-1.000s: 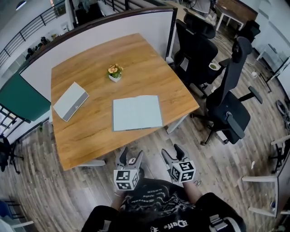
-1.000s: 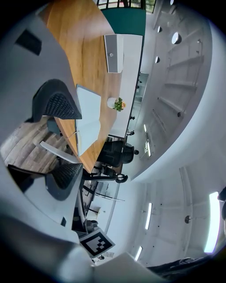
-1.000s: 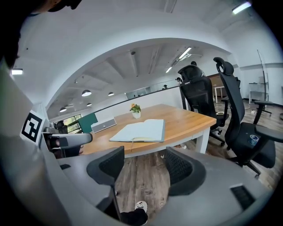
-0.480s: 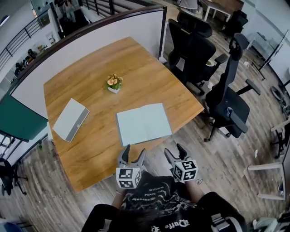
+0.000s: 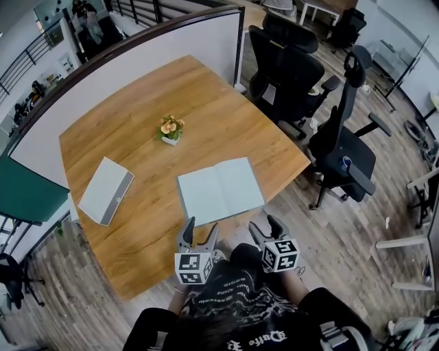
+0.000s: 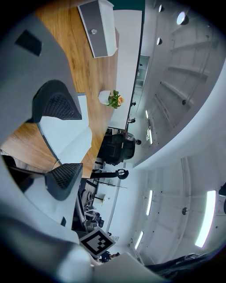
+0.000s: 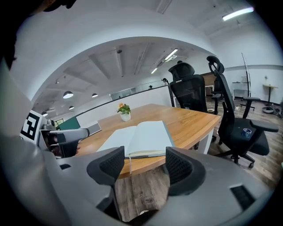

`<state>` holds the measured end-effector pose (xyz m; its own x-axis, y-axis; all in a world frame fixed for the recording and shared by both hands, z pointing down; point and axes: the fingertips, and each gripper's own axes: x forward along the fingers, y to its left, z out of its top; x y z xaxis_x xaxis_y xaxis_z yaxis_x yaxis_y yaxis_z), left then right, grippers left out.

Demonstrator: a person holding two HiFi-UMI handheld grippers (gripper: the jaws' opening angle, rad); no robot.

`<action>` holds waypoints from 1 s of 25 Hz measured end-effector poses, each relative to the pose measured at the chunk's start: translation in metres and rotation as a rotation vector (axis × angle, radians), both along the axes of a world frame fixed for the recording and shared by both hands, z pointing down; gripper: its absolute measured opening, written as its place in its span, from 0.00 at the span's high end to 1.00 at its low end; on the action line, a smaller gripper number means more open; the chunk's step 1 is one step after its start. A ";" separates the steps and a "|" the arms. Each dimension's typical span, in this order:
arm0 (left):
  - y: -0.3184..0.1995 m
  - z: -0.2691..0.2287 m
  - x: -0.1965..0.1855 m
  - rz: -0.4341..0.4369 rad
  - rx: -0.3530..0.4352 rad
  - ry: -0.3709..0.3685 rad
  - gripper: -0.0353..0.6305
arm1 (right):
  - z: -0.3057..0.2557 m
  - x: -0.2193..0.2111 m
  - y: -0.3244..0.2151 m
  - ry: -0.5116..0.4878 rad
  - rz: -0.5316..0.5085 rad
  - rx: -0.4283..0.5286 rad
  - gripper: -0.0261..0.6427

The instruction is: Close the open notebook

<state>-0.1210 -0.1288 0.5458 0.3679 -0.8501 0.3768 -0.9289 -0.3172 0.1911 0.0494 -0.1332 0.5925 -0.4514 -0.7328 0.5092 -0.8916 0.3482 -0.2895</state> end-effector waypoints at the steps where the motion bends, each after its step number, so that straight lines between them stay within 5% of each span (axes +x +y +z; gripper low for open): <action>1: -0.001 0.000 0.000 -0.004 0.005 0.000 0.45 | 0.001 0.001 -0.001 0.001 0.001 0.000 0.55; 12: -0.012 0.000 -0.002 -0.072 -0.017 -0.002 0.45 | 0.004 0.018 -0.038 -0.019 0.050 -0.030 0.63; 25: -0.011 -0.002 -0.022 -0.170 -0.032 -0.033 0.47 | 0.049 0.047 -0.085 -0.148 0.316 -0.314 0.58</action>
